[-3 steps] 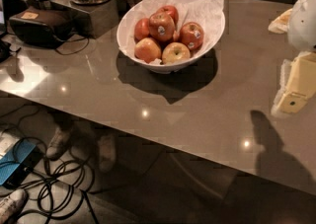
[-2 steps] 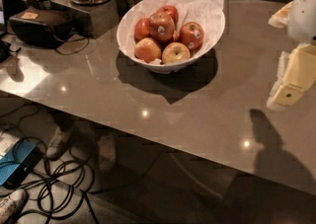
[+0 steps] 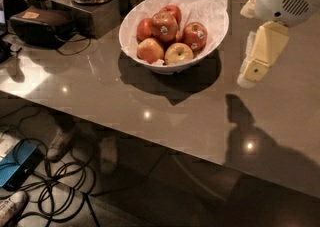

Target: Pick apple from white bowl

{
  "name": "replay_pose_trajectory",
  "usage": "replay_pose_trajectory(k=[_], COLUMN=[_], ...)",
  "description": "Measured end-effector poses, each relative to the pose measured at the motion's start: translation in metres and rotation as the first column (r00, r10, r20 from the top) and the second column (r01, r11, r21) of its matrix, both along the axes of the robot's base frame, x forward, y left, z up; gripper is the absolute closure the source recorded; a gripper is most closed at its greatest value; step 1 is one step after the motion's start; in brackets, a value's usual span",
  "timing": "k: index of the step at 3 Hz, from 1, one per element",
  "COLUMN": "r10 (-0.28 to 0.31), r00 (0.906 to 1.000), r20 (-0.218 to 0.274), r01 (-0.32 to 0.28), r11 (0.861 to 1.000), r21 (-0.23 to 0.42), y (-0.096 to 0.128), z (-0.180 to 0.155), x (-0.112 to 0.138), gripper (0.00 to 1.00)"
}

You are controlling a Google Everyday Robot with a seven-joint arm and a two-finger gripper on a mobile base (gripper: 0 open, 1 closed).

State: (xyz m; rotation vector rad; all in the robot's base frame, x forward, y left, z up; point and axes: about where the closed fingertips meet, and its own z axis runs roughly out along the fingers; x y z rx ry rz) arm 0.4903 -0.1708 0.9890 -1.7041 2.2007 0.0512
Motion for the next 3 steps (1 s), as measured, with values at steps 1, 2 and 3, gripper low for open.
replay_pose_trajectory(k=[1, 2, 3], r10=[0.002, -0.023, -0.042], r00=[0.9999, 0.9992, 0.9948], r20=[0.013, 0.033, 0.093], r01=[-0.002, 0.021, 0.025], r11=[1.000, 0.997, 0.984], r21=[0.004, 0.068, 0.175], y=[0.003, 0.006, 0.028], z=[0.001, -0.006, -0.007], x=[0.003, 0.009, 0.034], gripper=[0.00, 0.00, 0.00])
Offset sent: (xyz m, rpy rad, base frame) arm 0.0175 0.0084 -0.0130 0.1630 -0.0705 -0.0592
